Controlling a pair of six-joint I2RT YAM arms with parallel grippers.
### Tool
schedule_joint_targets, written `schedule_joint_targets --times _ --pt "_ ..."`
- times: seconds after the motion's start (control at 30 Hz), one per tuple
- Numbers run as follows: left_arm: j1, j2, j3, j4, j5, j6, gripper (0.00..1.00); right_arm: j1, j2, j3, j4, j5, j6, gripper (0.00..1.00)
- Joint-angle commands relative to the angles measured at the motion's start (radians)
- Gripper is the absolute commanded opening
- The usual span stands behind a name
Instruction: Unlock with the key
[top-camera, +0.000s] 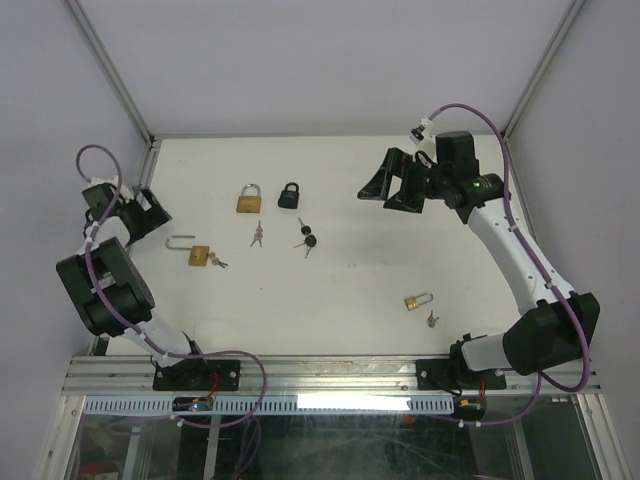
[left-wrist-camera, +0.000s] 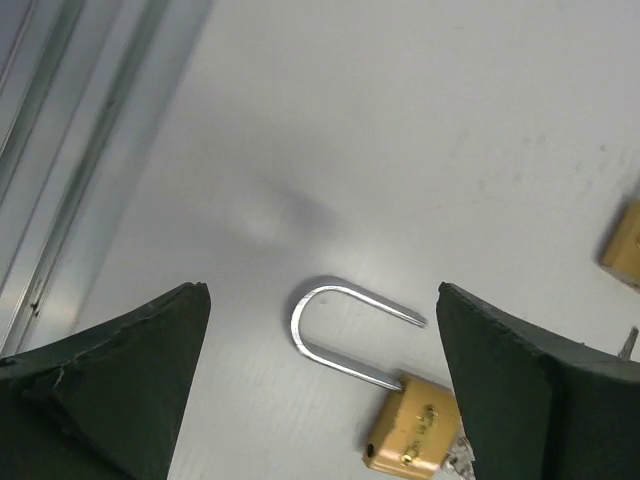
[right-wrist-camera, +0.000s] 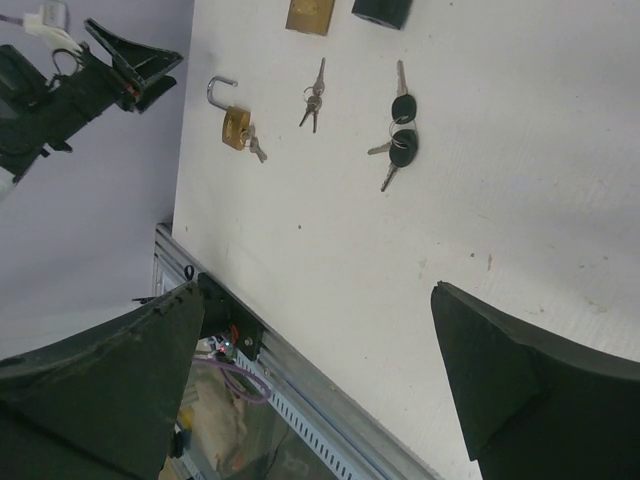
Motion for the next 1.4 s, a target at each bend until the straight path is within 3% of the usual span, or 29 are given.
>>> schedule_joint_targets --times 0.0,0.17,0.37,0.7,0.9,1.07,1.2,1.37 --pt "-0.263 -0.132 0.112 -0.064 -0.104 0.227 0.99 0.001 -0.010 0.062 -0.036 0.080 -0.058 1.00" --pt "-0.535 -0.082 0.234 -0.220 -0.136 0.267 0.99 0.014 -0.027 0.074 -0.123 0.251 -0.109 1.00" --pt "-0.748 -0.041 0.196 -0.247 -0.155 0.294 0.98 0.042 -0.045 0.059 -0.185 0.357 -0.138 0.99" --pt "-0.806 0.132 0.213 -0.232 -0.227 0.242 0.80 0.058 -0.087 -0.027 -0.181 0.375 -0.115 0.99" --pt "-0.806 0.179 0.206 -0.172 -0.274 0.226 0.75 0.059 -0.064 -0.013 -0.181 0.367 -0.109 0.99" --pt "-0.818 0.205 0.231 -0.197 -0.298 0.205 0.63 0.058 -0.040 0.019 -0.200 0.364 -0.113 0.99" --pt "-0.836 0.176 0.201 -0.194 -0.319 0.205 0.64 0.059 -0.038 0.014 -0.187 0.367 -0.121 0.99" --pt "-0.836 0.208 0.267 -0.220 -0.272 0.195 0.65 0.058 -0.022 0.013 -0.185 0.350 -0.124 0.99"
